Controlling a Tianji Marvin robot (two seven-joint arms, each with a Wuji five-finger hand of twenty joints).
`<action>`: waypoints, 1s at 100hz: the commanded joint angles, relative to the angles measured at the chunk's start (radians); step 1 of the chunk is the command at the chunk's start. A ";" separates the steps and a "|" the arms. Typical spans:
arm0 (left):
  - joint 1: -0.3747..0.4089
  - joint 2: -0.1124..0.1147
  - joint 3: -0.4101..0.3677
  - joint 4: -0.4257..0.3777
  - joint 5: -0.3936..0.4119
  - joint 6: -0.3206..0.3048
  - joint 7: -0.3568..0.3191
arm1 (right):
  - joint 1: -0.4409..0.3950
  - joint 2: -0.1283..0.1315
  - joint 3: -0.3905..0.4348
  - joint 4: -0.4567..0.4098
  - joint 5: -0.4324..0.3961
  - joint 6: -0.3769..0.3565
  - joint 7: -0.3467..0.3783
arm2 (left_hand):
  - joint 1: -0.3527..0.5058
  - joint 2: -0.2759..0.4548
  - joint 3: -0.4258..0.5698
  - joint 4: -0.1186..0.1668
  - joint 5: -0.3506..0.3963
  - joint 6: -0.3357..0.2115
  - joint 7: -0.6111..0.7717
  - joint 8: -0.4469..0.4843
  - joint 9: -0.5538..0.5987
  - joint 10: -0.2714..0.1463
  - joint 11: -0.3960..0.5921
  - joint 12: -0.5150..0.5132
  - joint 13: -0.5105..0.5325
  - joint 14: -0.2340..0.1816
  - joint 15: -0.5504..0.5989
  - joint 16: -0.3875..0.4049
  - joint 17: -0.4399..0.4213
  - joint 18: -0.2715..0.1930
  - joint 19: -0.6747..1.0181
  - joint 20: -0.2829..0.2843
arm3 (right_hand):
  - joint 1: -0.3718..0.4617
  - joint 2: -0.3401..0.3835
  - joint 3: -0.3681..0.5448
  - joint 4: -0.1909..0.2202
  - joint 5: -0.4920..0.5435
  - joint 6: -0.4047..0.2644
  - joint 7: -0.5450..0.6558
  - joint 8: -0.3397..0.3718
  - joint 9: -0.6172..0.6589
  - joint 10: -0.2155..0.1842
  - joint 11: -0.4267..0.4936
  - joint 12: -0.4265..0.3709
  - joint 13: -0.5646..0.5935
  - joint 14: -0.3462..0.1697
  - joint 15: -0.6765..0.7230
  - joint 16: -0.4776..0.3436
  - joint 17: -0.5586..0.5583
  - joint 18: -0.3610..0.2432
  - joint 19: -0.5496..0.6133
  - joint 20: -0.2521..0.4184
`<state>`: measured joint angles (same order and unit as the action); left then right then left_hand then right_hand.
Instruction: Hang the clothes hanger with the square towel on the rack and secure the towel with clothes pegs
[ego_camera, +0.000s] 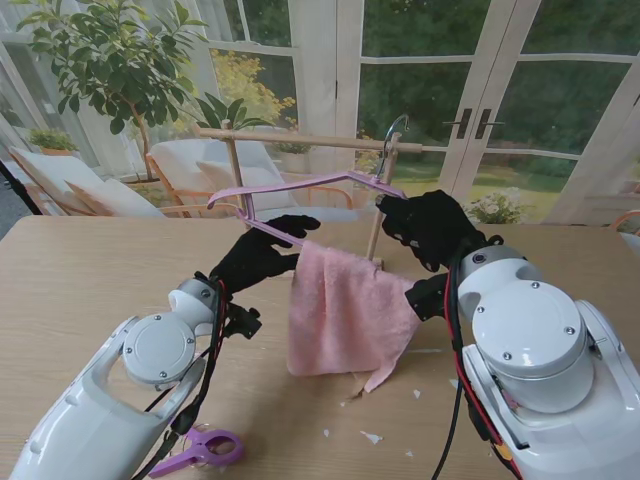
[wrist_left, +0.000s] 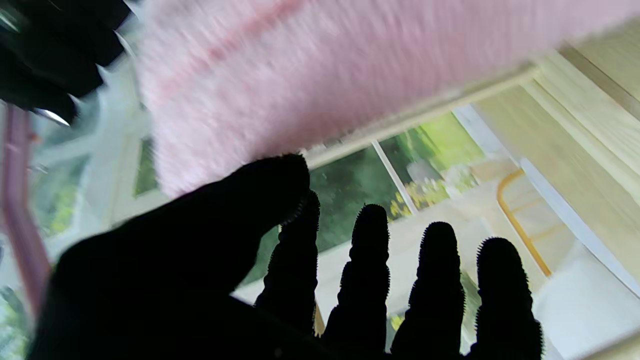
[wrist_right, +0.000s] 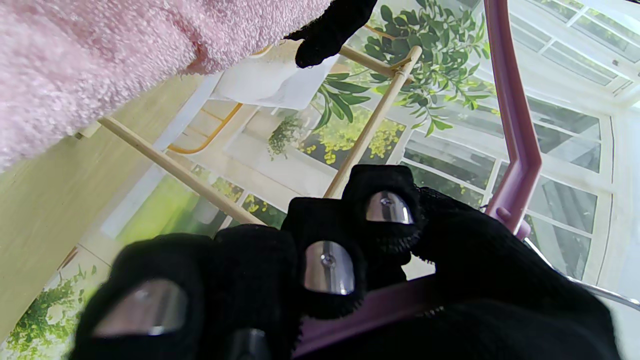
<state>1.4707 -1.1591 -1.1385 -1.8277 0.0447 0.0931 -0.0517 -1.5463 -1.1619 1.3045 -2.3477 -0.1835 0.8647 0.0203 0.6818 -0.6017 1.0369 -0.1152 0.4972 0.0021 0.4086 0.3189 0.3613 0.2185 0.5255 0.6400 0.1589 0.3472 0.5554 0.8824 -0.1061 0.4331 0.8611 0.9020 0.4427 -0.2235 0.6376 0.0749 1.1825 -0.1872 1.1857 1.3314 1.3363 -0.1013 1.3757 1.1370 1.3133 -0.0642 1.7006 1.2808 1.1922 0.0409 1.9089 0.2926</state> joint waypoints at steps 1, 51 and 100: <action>0.026 0.015 -0.003 -0.026 0.021 -0.034 -0.043 | -0.002 -0.007 0.000 -0.043 -0.007 0.003 0.011 | -0.053 -0.047 0.040 -0.006 -0.038 -0.057 -0.027 -0.020 -0.023 -0.055 -0.004 -0.010 -0.025 -0.038 0.003 -0.010 -0.008 -0.038 0.000 0.014 | 0.015 0.063 -0.014 0.029 0.022 0.081 0.019 0.021 0.064 0.083 0.076 -0.010 0.000 -0.048 0.147 0.037 0.062 -0.169 0.185 1.039; -0.007 0.011 0.053 -0.045 -0.005 0.065 -0.061 | -0.004 -0.011 -0.008 -0.040 0.030 0.004 0.010 | -0.039 -0.001 -0.014 -0.004 -0.330 0.028 -0.114 -0.015 -0.159 -0.087 0.039 0.036 -0.066 -0.060 -0.010 0.009 -0.008 -0.060 -0.067 0.018 | 0.017 0.062 -0.015 0.032 0.022 0.081 0.019 0.022 0.063 0.084 0.075 -0.009 0.000 -0.047 0.147 0.038 0.062 -0.168 0.185 1.040; -0.011 -0.038 0.066 -0.026 -0.018 0.136 0.104 | -0.006 -0.009 -0.004 -0.041 0.013 0.000 0.011 | 0.234 -0.004 -0.238 -0.055 0.297 0.217 0.613 0.173 0.101 -0.029 0.173 0.146 0.044 0.006 0.111 0.028 0.019 -0.001 0.073 0.003 | 0.016 0.063 -0.016 0.032 0.020 0.078 0.018 0.024 0.061 0.085 0.075 -0.007 0.000 -0.047 0.147 0.038 0.062 -0.169 0.185 1.039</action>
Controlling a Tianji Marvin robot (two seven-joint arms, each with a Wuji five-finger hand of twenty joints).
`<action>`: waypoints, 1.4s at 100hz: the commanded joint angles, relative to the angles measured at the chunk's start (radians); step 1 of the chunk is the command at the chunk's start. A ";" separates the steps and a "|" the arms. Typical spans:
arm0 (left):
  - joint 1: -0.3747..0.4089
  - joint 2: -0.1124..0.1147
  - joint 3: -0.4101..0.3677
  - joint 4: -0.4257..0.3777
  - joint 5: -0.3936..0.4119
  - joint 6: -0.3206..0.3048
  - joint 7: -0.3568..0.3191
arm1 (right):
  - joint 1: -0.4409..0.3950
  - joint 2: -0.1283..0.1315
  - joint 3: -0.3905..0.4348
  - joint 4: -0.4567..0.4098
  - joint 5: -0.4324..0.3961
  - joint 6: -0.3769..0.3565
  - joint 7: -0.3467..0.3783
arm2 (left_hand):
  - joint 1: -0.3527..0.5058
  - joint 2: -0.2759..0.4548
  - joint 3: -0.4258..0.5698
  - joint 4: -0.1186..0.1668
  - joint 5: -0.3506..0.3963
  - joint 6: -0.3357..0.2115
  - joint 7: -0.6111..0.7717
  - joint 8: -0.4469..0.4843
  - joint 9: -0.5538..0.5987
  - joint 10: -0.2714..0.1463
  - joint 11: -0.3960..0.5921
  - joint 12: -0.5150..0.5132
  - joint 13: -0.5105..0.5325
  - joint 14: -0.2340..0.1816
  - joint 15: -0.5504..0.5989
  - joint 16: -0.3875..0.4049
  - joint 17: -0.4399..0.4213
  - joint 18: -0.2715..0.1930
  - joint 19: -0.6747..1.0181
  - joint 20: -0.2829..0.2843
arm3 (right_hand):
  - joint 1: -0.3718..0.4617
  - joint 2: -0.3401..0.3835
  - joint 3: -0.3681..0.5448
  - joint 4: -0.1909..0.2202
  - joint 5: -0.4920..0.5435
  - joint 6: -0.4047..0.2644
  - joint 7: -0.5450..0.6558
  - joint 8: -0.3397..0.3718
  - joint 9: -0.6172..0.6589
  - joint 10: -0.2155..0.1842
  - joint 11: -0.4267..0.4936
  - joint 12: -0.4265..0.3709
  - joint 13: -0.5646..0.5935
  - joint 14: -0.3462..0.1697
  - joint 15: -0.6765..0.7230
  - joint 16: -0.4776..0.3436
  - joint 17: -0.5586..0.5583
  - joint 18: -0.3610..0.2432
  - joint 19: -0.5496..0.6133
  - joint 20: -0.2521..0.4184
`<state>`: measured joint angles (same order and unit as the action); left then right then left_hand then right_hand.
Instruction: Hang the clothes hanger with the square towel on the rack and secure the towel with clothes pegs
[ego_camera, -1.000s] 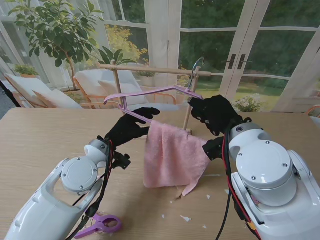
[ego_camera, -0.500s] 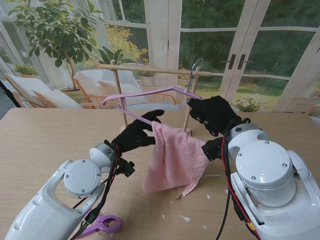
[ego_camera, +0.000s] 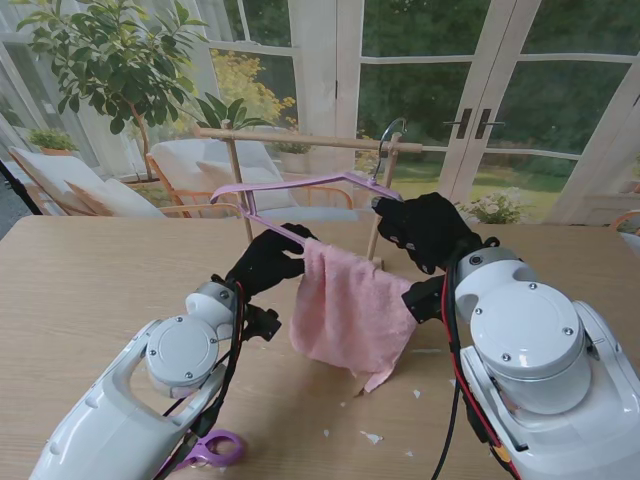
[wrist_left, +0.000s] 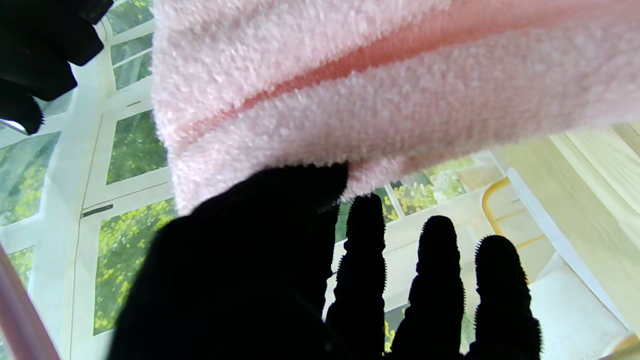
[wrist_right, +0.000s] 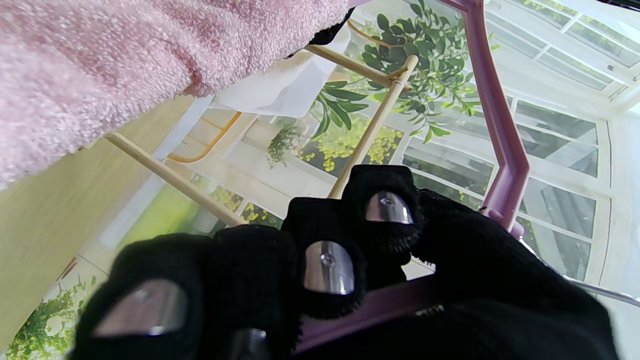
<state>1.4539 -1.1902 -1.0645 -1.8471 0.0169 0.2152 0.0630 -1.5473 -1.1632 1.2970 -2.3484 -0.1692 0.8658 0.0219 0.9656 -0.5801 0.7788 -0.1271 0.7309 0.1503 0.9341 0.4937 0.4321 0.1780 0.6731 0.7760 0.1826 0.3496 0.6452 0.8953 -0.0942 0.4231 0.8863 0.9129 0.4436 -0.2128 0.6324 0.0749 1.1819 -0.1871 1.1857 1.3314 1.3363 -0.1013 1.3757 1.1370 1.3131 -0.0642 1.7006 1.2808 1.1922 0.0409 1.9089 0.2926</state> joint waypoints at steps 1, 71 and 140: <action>0.006 -0.008 -0.010 -0.007 0.010 0.015 -0.009 | -0.005 -0.008 0.004 -0.040 -0.002 -0.001 0.009 | -0.059 -0.025 0.022 -0.045 0.073 0.076 0.087 -0.006 0.037 0.014 0.026 0.010 0.023 0.006 0.023 0.016 0.008 0.010 0.049 -0.009 | 0.015 0.053 -0.011 0.032 0.021 0.078 0.018 0.024 0.061 0.085 0.075 -0.007 0.000 -0.047 0.147 0.038 0.062 -0.169 0.185 1.039; 0.010 -0.036 -0.095 -0.018 -0.112 0.045 0.070 | -0.013 -0.006 0.035 -0.049 0.015 0.029 0.019 | 0.150 0.165 -0.234 0.004 0.132 0.038 -0.177 0.068 0.104 0.015 -0.089 0.150 0.012 -0.006 0.030 0.017 -0.010 -0.005 0.058 -0.023 | 0.024 0.056 -0.017 0.032 0.018 0.086 0.015 0.026 0.060 0.093 0.078 -0.006 0.000 -0.042 0.149 0.040 0.061 -0.166 0.185 1.041; -0.049 -0.005 -0.069 0.106 -0.057 0.085 -0.073 | -0.022 -0.019 0.106 -0.055 0.158 -0.022 0.009 | 0.116 0.156 -0.255 0.011 0.051 -0.001 -0.234 0.021 0.031 0.032 -0.092 -0.041 -0.013 -0.003 -0.001 0.010 -0.021 -0.013 0.039 -0.018 | 0.035 0.056 -0.028 0.032 0.019 0.099 0.014 0.026 0.058 0.106 0.086 -0.009 -0.001 -0.032 0.151 0.046 0.059 -0.143 0.185 1.055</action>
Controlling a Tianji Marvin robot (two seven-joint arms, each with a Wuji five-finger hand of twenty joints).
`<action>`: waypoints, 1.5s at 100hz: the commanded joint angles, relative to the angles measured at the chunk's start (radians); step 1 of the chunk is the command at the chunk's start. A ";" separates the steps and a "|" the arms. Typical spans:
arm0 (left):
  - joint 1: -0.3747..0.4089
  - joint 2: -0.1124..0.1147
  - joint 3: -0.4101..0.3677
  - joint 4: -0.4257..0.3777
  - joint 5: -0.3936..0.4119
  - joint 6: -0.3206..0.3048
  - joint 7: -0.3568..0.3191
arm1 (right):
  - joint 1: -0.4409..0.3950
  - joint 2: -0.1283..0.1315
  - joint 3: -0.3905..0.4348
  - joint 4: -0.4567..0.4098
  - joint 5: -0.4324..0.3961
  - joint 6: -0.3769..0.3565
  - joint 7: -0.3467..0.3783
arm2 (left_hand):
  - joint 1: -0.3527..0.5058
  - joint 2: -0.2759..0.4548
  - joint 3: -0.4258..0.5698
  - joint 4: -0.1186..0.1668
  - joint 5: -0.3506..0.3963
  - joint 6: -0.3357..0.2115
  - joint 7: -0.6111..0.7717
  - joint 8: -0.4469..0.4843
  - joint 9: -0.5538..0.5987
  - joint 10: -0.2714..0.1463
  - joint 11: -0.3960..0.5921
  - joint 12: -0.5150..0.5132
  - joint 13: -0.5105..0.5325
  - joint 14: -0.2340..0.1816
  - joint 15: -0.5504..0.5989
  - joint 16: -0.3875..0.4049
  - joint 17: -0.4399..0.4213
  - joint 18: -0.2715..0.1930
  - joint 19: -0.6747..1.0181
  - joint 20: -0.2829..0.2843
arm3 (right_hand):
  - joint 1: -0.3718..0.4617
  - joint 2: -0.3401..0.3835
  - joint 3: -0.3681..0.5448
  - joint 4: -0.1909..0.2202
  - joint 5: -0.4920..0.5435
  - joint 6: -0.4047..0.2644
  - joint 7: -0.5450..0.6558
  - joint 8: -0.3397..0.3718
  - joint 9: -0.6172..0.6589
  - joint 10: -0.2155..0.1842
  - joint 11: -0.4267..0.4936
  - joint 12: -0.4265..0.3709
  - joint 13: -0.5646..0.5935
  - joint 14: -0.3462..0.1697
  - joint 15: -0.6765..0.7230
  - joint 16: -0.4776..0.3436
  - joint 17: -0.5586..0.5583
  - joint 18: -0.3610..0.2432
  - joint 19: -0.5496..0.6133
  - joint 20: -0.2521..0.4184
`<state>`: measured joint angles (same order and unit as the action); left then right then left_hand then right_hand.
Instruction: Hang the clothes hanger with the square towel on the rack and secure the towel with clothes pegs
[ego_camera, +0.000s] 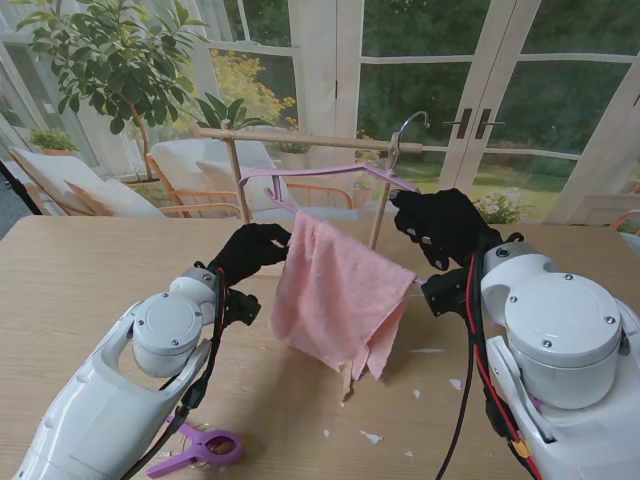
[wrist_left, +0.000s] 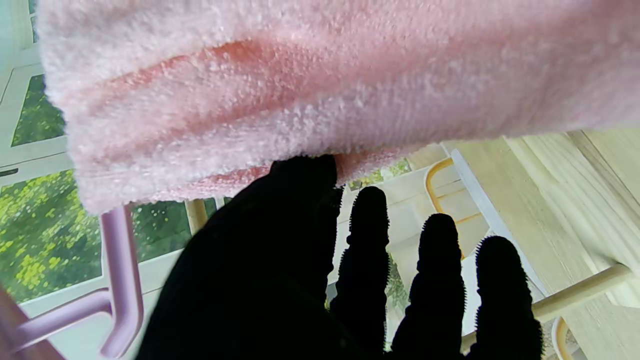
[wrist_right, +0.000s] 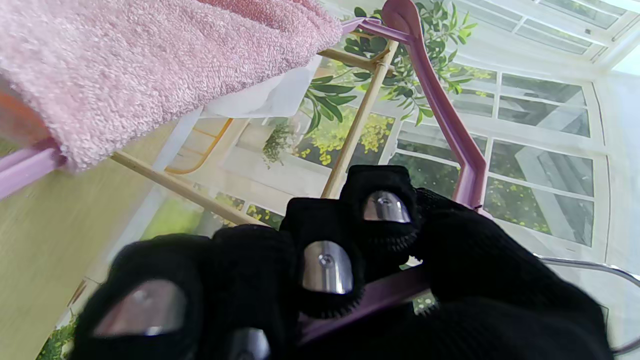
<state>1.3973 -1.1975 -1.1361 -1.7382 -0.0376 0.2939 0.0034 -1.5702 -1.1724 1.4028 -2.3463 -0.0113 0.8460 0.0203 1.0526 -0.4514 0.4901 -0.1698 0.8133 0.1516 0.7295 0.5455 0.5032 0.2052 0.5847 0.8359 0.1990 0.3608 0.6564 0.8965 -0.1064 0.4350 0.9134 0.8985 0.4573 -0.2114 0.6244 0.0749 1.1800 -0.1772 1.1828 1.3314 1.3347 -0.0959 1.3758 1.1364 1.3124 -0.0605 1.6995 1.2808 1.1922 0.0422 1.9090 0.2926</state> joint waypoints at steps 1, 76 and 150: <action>0.009 0.003 0.002 -0.005 -0.004 0.006 -0.014 | 0.002 -0.009 0.000 -0.057 -0.001 -0.002 0.011 | 0.026 0.024 0.034 0.053 -0.054 -0.004 -0.043 -0.035 -0.050 0.002 -0.007 -0.111 -0.032 -0.017 -0.014 0.009 -0.009 -0.025 0.011 -0.004 | 0.022 0.054 -0.020 0.032 0.021 0.089 0.017 0.026 0.059 0.102 0.086 -0.008 0.000 -0.035 0.152 0.046 0.059 -0.145 0.185 1.055; 0.164 0.034 -0.106 -0.283 -0.016 -0.003 -0.060 | 0.008 -0.007 -0.018 -0.050 -0.088 0.021 0.001 | -0.352 -0.099 0.417 0.068 -0.293 0.045 -0.448 -0.259 -0.160 0.004 -0.058 -0.186 -0.085 -0.029 -0.082 -0.003 -0.014 -0.035 -0.118 0.011 | 0.017 0.051 -0.015 0.032 0.024 0.086 0.016 0.026 0.060 0.101 0.086 -0.010 0.000 -0.035 0.152 0.046 0.059 -0.146 0.185 1.053; 0.077 -0.019 0.020 -0.210 0.036 0.168 0.086 | 0.000 0.003 -0.032 -0.049 -0.087 0.009 0.029 | -0.106 -0.093 0.215 0.024 -0.392 0.121 0.365 0.403 -0.155 0.007 0.123 -0.019 -0.076 -0.022 -0.019 0.030 -0.009 -0.031 -0.055 0.032 | 0.017 0.052 -0.015 0.032 0.024 0.083 0.015 0.027 0.061 0.097 0.086 -0.011 0.000 -0.038 0.151 0.045 0.060 -0.147 0.185 1.053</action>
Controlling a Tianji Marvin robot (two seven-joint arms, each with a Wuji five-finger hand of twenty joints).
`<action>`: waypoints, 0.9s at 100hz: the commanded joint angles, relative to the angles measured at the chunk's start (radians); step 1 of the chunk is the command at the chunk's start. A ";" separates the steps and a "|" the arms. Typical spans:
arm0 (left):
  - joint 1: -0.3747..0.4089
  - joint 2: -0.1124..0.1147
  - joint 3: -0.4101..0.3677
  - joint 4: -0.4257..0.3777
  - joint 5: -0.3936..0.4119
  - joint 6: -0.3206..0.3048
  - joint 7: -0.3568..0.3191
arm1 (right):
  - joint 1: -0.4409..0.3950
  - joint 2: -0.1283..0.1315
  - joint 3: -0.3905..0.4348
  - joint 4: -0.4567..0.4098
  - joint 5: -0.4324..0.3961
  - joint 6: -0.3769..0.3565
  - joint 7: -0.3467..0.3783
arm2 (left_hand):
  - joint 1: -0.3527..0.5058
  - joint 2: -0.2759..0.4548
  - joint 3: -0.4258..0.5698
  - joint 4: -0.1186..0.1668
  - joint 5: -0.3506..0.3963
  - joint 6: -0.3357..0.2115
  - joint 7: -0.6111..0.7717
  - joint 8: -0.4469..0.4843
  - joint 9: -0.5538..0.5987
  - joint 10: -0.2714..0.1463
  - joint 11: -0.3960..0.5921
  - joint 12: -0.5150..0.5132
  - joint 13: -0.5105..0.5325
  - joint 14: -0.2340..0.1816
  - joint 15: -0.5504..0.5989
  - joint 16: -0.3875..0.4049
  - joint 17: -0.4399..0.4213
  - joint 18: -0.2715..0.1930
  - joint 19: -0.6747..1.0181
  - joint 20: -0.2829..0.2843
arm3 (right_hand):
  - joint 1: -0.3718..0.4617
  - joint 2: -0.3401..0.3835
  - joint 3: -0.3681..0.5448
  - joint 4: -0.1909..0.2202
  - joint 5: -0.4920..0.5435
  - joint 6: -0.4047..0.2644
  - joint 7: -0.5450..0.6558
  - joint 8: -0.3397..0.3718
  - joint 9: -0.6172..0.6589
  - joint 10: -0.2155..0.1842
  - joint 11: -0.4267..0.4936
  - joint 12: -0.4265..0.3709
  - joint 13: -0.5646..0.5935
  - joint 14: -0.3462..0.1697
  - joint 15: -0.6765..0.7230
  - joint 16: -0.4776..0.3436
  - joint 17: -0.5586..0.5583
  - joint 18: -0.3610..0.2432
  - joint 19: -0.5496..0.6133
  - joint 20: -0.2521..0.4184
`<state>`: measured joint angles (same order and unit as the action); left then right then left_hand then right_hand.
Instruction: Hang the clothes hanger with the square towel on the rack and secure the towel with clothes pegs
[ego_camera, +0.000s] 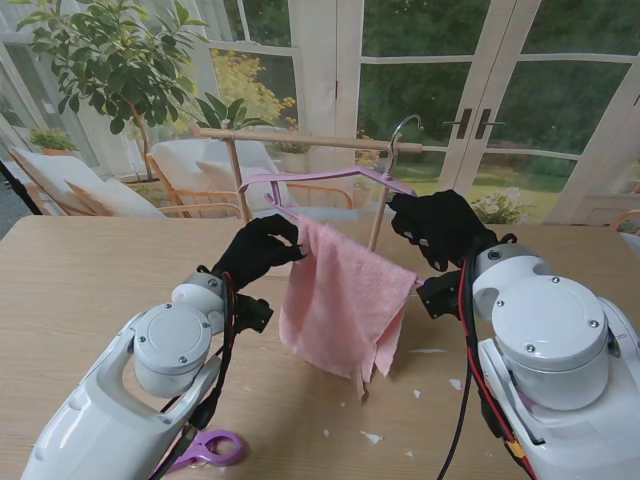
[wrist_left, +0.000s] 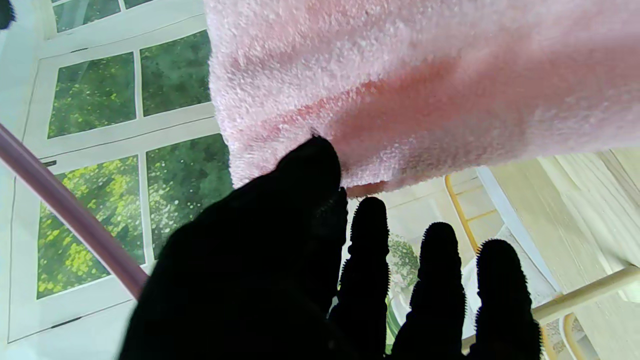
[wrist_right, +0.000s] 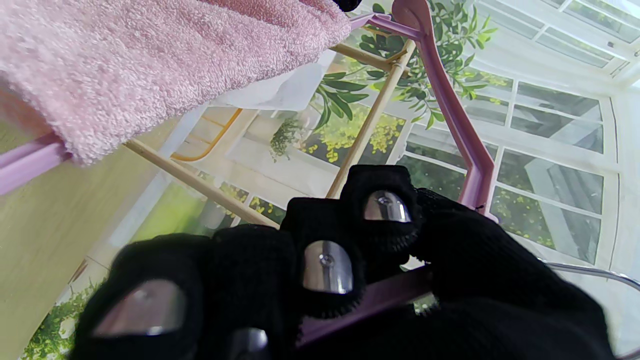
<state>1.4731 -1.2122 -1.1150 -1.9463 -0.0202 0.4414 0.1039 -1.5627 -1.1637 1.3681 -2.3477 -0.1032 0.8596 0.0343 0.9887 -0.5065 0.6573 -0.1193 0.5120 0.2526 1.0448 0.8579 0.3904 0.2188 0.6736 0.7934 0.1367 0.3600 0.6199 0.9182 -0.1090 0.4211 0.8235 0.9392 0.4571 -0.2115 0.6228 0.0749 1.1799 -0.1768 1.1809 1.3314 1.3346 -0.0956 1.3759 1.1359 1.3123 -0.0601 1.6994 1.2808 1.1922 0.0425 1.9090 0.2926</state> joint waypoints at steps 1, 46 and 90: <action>0.002 -0.004 -0.002 -0.002 0.021 0.023 -0.016 | -0.008 -0.006 0.002 -0.048 0.005 -0.005 0.014 | -0.058 -0.038 0.063 -0.028 -0.113 0.024 0.039 0.105 -0.052 -0.009 0.033 0.024 -0.017 -0.023 0.016 0.008 -0.006 -0.018 0.033 -0.011 | 0.017 0.051 -0.013 0.032 0.024 0.082 0.017 0.027 0.060 0.098 0.086 -0.010 0.000 -0.038 0.152 0.045 0.060 -0.147 0.185 1.053; -0.003 -0.030 0.013 0.011 -0.053 -0.005 0.052 | -0.013 0.002 0.001 -0.044 -0.004 -0.006 0.032 | 0.085 0.047 -0.062 -0.009 0.358 -0.120 -0.256 -0.421 0.068 -0.006 -0.050 0.006 -0.009 -0.010 0.002 0.012 -0.010 -0.023 -0.046 0.039 | 0.015 0.052 -0.013 0.032 0.024 0.081 0.018 0.027 0.061 0.097 0.087 -0.010 0.000 -0.039 0.152 0.045 0.060 -0.148 0.185 1.053; 0.036 -0.054 -0.037 -0.095 -0.098 0.017 0.154 | -0.040 -0.037 -0.056 -0.028 -0.172 -0.007 -0.119 | 0.075 0.047 -0.031 -0.024 0.329 -0.014 -0.203 -0.295 0.112 0.030 -0.015 0.186 -0.002 0.005 0.036 0.026 -0.011 -0.003 -0.027 0.024 | 0.008 0.045 -0.001 0.034 0.032 0.080 0.022 0.026 0.069 0.098 0.087 -0.012 0.000 -0.034 0.153 0.047 0.059 -0.141 0.185 1.053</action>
<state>1.5085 -1.2563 -1.1489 -2.0183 -0.1247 0.4623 0.2615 -1.5989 -1.1771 1.3125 -2.3476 -0.2940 0.8420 -0.1183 1.0325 -0.4740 0.6182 -0.1196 0.8020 0.2568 0.7441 0.5282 0.4844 0.2408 0.6334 0.9574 0.1264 0.3620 0.6326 0.9202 -0.1091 0.4203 0.7738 0.9535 0.4555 -0.2115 0.6223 0.0749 1.1799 -0.1769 1.1809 1.3314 1.3346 -0.0956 1.3759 1.1358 1.3123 -0.0601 1.6994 1.2808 1.1922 0.0426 1.9090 0.2927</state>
